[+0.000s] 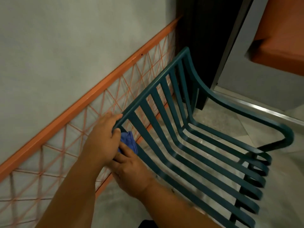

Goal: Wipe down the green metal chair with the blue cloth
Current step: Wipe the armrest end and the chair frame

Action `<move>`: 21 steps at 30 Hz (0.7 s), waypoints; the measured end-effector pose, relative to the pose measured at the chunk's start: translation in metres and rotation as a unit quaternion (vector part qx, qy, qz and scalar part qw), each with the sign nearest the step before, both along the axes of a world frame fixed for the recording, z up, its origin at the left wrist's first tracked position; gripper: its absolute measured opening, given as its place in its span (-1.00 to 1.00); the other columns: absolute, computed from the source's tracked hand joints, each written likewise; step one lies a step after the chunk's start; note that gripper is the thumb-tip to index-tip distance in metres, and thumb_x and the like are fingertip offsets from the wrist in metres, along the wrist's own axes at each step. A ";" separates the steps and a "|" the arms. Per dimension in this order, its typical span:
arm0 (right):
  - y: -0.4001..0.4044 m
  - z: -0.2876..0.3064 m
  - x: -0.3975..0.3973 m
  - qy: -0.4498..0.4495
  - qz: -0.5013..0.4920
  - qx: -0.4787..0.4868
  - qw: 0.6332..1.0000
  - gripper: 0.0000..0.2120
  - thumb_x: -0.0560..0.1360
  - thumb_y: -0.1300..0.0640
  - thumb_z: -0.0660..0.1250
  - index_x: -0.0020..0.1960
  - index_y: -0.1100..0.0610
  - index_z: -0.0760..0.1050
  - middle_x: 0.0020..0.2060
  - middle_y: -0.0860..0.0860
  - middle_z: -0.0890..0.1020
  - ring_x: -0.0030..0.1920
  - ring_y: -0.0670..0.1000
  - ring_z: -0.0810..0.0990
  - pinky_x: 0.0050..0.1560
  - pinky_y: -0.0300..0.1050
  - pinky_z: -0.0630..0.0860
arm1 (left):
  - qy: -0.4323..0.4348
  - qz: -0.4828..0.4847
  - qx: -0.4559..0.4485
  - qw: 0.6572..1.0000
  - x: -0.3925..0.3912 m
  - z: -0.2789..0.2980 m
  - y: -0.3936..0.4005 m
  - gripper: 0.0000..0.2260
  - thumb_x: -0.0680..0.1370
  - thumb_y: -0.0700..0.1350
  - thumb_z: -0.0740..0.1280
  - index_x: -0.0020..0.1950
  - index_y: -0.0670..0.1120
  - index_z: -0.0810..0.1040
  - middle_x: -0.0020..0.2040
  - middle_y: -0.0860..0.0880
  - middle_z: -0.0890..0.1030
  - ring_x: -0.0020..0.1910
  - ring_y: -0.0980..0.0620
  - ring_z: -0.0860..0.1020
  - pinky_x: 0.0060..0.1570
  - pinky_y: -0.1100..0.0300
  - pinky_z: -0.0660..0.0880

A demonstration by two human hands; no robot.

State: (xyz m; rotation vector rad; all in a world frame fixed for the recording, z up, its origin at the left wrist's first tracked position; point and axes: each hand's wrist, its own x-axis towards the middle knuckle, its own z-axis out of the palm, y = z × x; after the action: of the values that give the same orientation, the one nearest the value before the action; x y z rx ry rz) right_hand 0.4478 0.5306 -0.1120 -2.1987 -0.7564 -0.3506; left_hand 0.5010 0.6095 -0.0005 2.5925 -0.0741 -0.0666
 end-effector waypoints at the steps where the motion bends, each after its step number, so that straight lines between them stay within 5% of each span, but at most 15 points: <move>1: 0.003 -0.002 -0.003 -0.001 -0.010 0.003 1.000 -0.58 0.49 0.31 0.32 0.33 0.11 0.49 0.38 0.06 0.46 0.51 0.21 0.16 0.50 0.11 0.15 | -0.002 -0.003 0.017 1.000 -0.001 -0.002 0.002 -0.61 0.59 -0.22 0.17 0.42 0.02 0.37 0.52 -0.04 0.21 0.50 0.01 0.15 0.45 0.11 0.11; 5: 0.014 -0.013 -0.009 0.018 -0.041 -0.005 0.999 -0.59 0.52 0.34 0.24 0.33 0.10 0.49 0.39 0.05 0.45 0.49 0.26 0.20 0.43 0.20 0.24 | -0.027 -0.012 0.067 0.997 -0.003 -0.013 0.017 -0.60 0.55 -0.20 0.18 0.40 -0.03 0.38 0.44 -0.06 0.35 0.38 -0.11 0.36 0.35 -0.09 0.32; 8: 0.010 -0.032 -0.016 0.031 -0.060 -0.021 0.998 -0.56 0.51 0.33 0.20 0.33 0.04 0.49 0.43 0.05 0.41 0.48 0.27 0.22 0.42 0.22 0.26 | -0.013 -0.006 0.045 0.999 -0.009 -0.019 0.018 -0.55 0.55 -0.23 0.17 0.45 0.01 0.31 0.46 -0.05 0.30 0.39 -0.09 0.32 0.32 -0.08 0.35; 14: -0.010 -0.063 -0.047 0.056 -0.114 -0.016 0.992 -0.54 0.39 0.38 0.40 0.23 0.04 0.59 0.33 0.10 0.52 0.39 0.21 0.40 0.43 0.19 0.26 | -0.109 -0.048 0.255 0.960 -0.040 -0.040 -0.001 -0.46 0.54 -0.13 0.20 0.51 0.10 0.17 0.57 -0.09 -0.05 0.53 -0.15 -0.17 0.42 -0.25 -0.15; 21: -0.073 -0.093 -0.112 0.293 -0.112 -0.195 0.929 -0.49 0.53 0.25 0.27 0.40 -0.17 0.38 0.51 -0.05 0.25 0.51 0.23 0.14 0.30 0.40 0.28 | 0.040 -0.221 0.410 0.884 -0.088 -0.089 -0.017 -0.46 0.55 -0.03 0.19 0.50 0.21 0.10 0.56 -0.10 -0.21 0.47 -0.20 -0.39 0.27 -0.37 -0.39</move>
State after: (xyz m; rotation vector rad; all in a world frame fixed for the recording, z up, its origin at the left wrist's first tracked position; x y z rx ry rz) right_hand 0.3361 0.4578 -0.2053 -2.5724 -0.2523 0.3793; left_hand 0.4134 0.5924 -0.0891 3.3478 -0.7582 -0.4627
